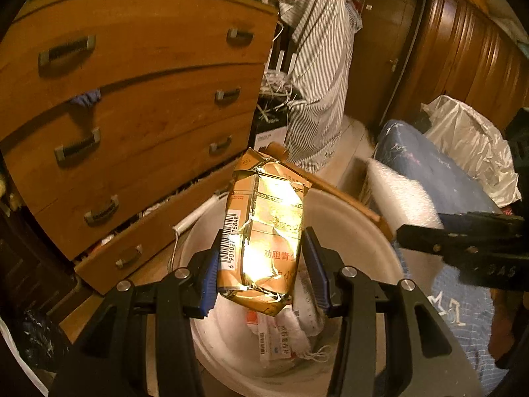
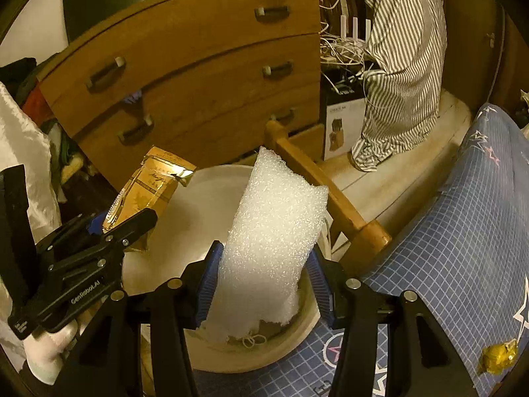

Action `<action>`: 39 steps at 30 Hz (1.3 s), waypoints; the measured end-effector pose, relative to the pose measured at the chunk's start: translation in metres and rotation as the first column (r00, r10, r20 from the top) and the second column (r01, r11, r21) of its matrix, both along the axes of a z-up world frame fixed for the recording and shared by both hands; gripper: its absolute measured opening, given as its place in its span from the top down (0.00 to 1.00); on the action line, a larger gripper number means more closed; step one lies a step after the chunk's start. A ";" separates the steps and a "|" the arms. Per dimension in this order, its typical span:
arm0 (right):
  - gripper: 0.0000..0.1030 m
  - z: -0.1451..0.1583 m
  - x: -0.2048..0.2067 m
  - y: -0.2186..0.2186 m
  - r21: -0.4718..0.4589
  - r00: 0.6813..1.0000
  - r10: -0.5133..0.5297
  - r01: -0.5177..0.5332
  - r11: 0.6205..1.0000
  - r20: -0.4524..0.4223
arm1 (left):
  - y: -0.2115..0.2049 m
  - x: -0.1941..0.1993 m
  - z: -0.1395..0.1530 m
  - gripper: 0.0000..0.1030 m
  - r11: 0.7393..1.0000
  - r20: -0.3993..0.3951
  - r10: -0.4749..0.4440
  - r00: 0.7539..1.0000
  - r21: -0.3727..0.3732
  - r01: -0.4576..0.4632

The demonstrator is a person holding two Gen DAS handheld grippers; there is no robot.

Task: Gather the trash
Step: 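Open both tools to drop the packet and foam sleeve into the bucket, then move both open tools back over the bedspread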

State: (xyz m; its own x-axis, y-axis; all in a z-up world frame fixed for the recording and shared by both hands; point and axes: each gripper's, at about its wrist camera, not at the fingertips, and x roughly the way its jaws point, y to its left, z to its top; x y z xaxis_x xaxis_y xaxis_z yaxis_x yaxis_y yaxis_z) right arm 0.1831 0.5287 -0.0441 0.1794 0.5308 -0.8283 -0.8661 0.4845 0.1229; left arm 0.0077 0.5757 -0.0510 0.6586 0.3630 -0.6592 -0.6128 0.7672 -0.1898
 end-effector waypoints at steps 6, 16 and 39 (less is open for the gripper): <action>0.49 -0.014 0.008 -0.007 -0.012 1.000 -0.012 0.012 1.000 -0.008 | 0.011 -0.001 -0.014 0.57 1.000 -0.025 0.010 1.000 -0.015 -0.010; 0.49 -0.013 0.007 -0.008 -0.004 1.000 -0.001 0.001 1.000 -0.011 | 0.016 -0.001 -0.014 0.57 1.000 -0.030 0.017 0.999 -0.011 -0.017; 0.31 0.038 -0.013 -0.137 0.190 0.993 -0.095 0.080 0.978 0.072 | -0.040 0.000 0.009 0.46 0.999 -0.029 -0.028 0.999 0.029 0.029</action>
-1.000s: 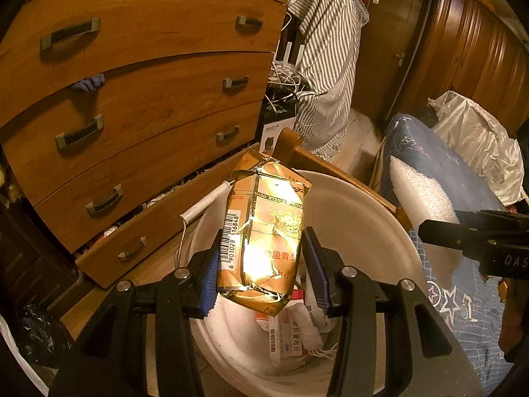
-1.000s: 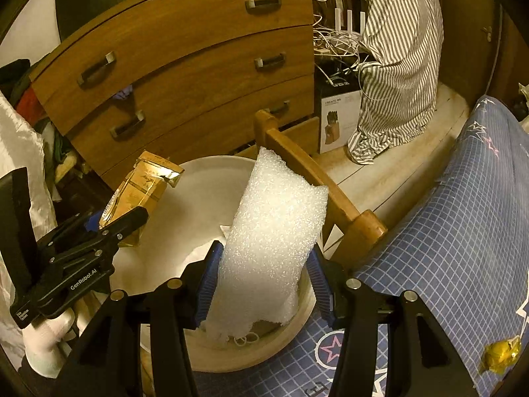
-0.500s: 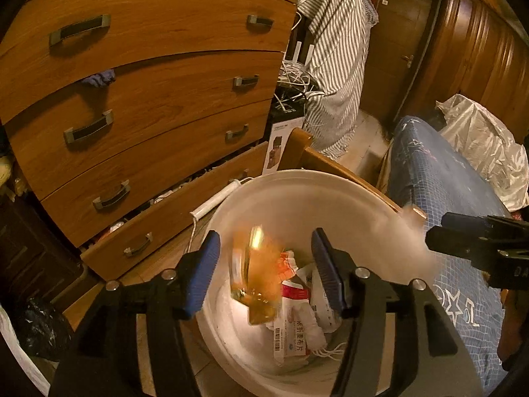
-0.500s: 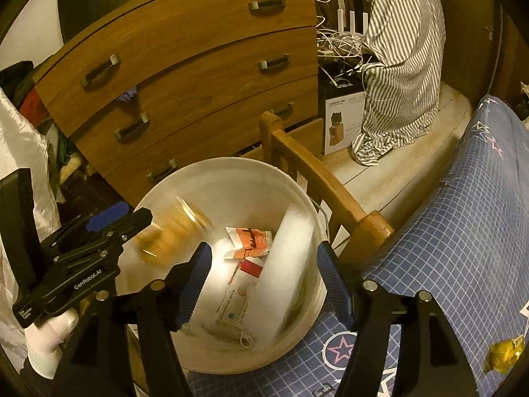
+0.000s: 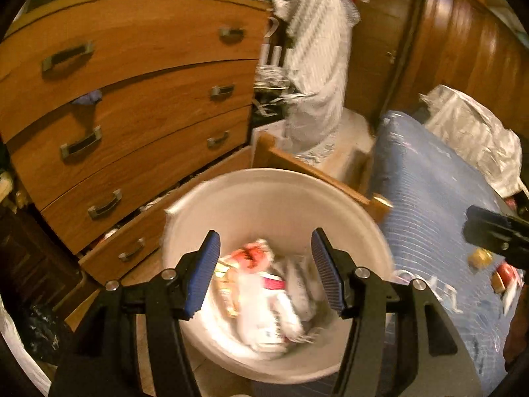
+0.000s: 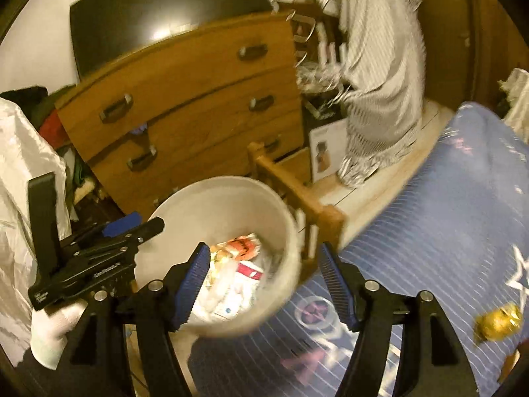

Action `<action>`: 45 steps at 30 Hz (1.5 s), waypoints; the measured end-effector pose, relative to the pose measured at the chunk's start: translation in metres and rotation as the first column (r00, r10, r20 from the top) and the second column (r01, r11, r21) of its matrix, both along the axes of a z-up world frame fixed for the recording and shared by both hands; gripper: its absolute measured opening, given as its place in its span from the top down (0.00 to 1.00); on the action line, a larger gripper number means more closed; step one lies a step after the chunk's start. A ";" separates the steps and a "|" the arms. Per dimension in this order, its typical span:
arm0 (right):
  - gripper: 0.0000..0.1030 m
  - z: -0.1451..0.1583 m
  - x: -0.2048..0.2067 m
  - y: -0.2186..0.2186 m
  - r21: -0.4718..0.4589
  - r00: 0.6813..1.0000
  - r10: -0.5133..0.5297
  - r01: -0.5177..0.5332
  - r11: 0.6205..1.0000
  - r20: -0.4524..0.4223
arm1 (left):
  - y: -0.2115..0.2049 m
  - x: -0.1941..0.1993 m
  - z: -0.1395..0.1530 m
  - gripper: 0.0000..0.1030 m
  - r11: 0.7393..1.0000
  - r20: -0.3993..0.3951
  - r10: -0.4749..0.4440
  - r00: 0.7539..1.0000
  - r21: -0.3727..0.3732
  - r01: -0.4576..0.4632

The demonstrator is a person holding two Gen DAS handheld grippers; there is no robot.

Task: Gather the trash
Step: 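Move both open tools back over the bedspread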

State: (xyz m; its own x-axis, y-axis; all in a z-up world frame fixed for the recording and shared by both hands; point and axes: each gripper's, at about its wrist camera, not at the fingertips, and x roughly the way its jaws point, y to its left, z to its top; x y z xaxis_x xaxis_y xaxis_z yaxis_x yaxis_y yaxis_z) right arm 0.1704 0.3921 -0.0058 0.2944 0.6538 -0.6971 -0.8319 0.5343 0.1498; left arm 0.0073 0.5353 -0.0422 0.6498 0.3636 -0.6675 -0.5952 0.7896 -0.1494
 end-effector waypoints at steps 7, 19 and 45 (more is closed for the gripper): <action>0.28 0.004 -0.013 -0.150 0.072 0.983 -0.166 0.160 0.984 0.080 | -0.097 0.050 0.000 0.42 0.978 -0.003 -0.209 0.978 0.012 0.209; 0.28 -0.071 0.002 -0.441 0.046 0.829 -0.558 0.559 0.828 -0.019 | -0.307 0.159 -0.046 0.33 0.787 -0.075 -0.617 0.783 -0.043 0.616; 0.28 -0.130 0.072 -0.564 0.123 0.740 -0.629 0.665 0.736 -0.237 | -0.443 0.305 -0.108 0.47 0.681 -0.198 -0.727 0.658 -0.078 0.728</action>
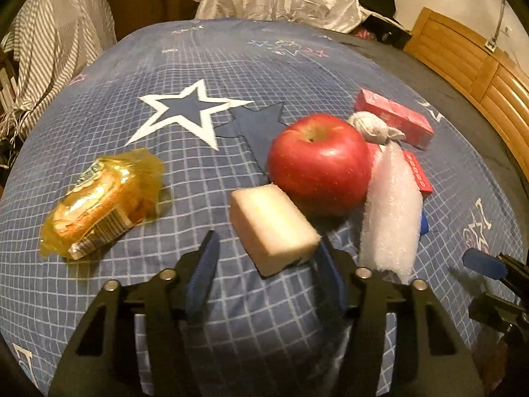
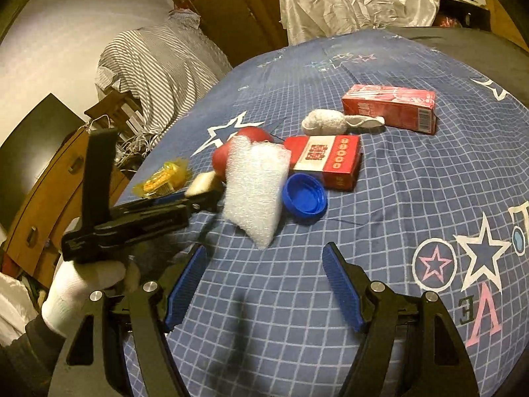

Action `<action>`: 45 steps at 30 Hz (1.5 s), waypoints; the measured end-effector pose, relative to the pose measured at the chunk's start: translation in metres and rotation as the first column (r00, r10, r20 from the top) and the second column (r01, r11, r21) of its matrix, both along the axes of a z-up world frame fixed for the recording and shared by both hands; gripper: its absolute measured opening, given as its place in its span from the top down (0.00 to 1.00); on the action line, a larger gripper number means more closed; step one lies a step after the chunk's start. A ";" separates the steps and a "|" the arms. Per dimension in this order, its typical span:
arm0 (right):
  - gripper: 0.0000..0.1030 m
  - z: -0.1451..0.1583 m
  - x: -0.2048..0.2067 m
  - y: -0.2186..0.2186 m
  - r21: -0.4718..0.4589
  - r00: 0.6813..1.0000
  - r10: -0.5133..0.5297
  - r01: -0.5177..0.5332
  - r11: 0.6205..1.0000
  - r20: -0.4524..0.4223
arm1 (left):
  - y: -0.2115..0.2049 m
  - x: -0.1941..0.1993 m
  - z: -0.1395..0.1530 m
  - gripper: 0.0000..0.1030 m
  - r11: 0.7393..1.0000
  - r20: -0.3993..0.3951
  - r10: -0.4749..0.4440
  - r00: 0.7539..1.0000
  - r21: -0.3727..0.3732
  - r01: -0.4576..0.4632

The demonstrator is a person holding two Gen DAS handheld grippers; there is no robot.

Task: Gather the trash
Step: 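Move both open tools back over the bedspread, then grasp the cream sponge bar with the left tool while the right tool reaches toward the bubble wrap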

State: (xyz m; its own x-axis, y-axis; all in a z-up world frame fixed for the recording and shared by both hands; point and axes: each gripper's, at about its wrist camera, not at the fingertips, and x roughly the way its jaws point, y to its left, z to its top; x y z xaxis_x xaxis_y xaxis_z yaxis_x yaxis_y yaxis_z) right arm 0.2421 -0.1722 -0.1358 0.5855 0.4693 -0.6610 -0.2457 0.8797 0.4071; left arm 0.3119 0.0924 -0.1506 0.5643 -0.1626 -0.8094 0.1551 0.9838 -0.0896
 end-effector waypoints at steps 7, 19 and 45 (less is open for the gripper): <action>0.28 -0.002 0.002 0.000 -0.032 1.000 0.008 -0.008 0.999 0.010 | 0.023 -0.017 0.007 0.47 0.998 0.023 0.062 0.998 -0.003 -0.062; 0.35 -0.015 0.056 -0.010 -0.016 0.993 0.087 -0.089 0.996 -0.073 | 0.006 -0.016 0.000 0.36 0.999 0.009 -0.021 1.000 0.027 0.020; 0.99 0.003 -0.003 -0.014 -0.091 0.994 0.081 -0.075 0.993 0.067 | -0.001 -0.051 0.016 0.70 1.000 0.091 -0.031 0.995 0.008 0.031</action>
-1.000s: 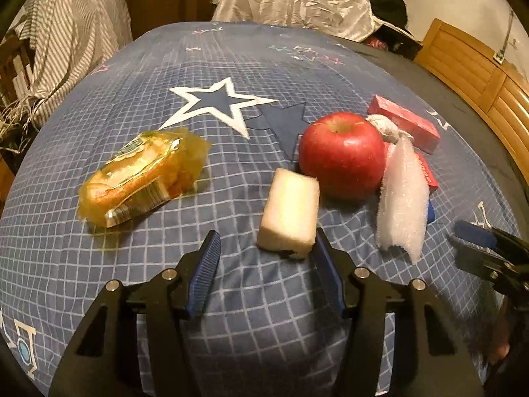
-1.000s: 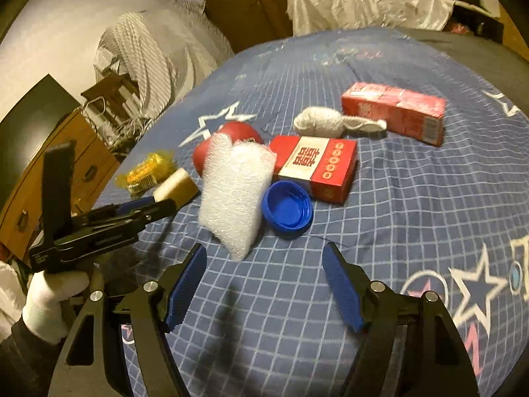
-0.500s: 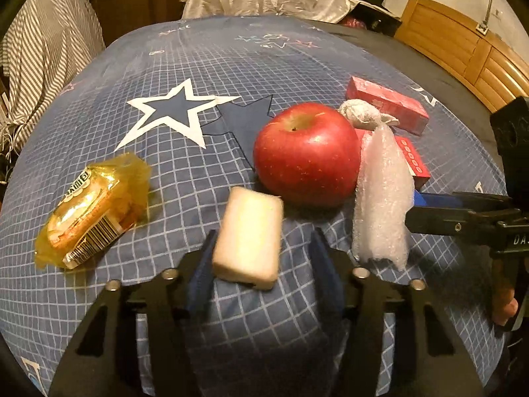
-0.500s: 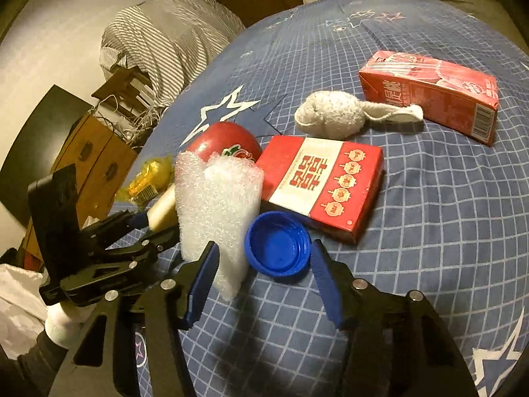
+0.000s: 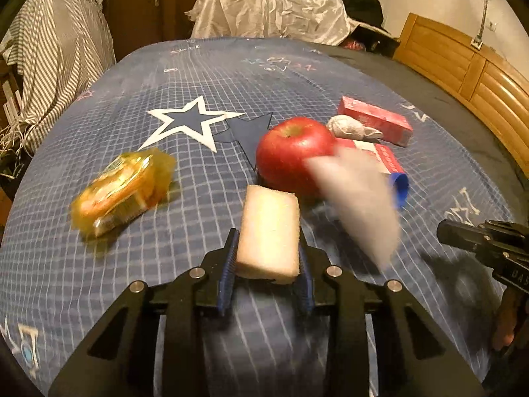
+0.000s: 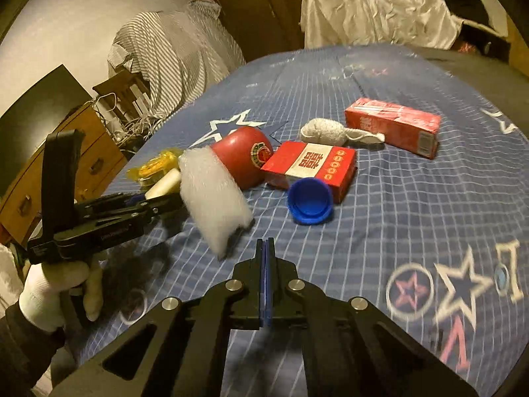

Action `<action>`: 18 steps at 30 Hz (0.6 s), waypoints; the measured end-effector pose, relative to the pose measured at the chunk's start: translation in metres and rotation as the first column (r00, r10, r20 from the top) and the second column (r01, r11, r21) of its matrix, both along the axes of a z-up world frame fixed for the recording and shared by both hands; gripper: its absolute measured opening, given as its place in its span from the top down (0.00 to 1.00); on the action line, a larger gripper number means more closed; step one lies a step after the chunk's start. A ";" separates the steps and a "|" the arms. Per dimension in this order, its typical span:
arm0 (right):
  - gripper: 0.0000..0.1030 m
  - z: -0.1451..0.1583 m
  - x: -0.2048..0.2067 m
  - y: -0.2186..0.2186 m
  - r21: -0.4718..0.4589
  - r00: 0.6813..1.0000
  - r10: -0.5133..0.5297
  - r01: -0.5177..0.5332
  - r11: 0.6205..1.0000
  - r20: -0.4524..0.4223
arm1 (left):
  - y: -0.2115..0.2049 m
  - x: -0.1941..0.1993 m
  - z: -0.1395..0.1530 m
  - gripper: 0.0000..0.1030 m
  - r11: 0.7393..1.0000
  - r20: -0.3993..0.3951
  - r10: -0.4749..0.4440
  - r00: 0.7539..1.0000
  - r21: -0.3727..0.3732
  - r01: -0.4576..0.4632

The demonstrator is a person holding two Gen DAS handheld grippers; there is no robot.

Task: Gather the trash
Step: 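Grasp the cream sponge bar with the left tool while the right tool reaches toward the bubble wrap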

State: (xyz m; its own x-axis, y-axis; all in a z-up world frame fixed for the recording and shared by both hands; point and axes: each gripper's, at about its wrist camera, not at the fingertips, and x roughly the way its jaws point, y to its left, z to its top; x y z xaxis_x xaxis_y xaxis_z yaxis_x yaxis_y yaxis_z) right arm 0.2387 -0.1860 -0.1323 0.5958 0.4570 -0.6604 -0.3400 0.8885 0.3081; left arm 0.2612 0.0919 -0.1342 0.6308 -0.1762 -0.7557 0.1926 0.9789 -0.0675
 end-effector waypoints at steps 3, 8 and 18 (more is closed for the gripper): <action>0.99 0.007 -0.019 -0.005 0.020 1.000 -0.004 0.004 1.000 0.016 | 0.010 -0.020 0.006 0.70 1.000 0.011 0.011 1.000 -0.027 -0.011; 0.52 0.004 -0.012 -0.015 -0.062 0.999 -0.039 0.040 0.997 0.019 | 0.022 -0.031 0.008 0.70 0.997 0.006 0.045 0.999 -0.059 -0.045; 0.35 -0.018 0.066 0.016 -0.174 0.995 -0.052 0.037 0.984 -0.086 | 0.032 -0.035 0.004 0.70 0.993 -0.006 0.082 0.997 -0.084 -0.082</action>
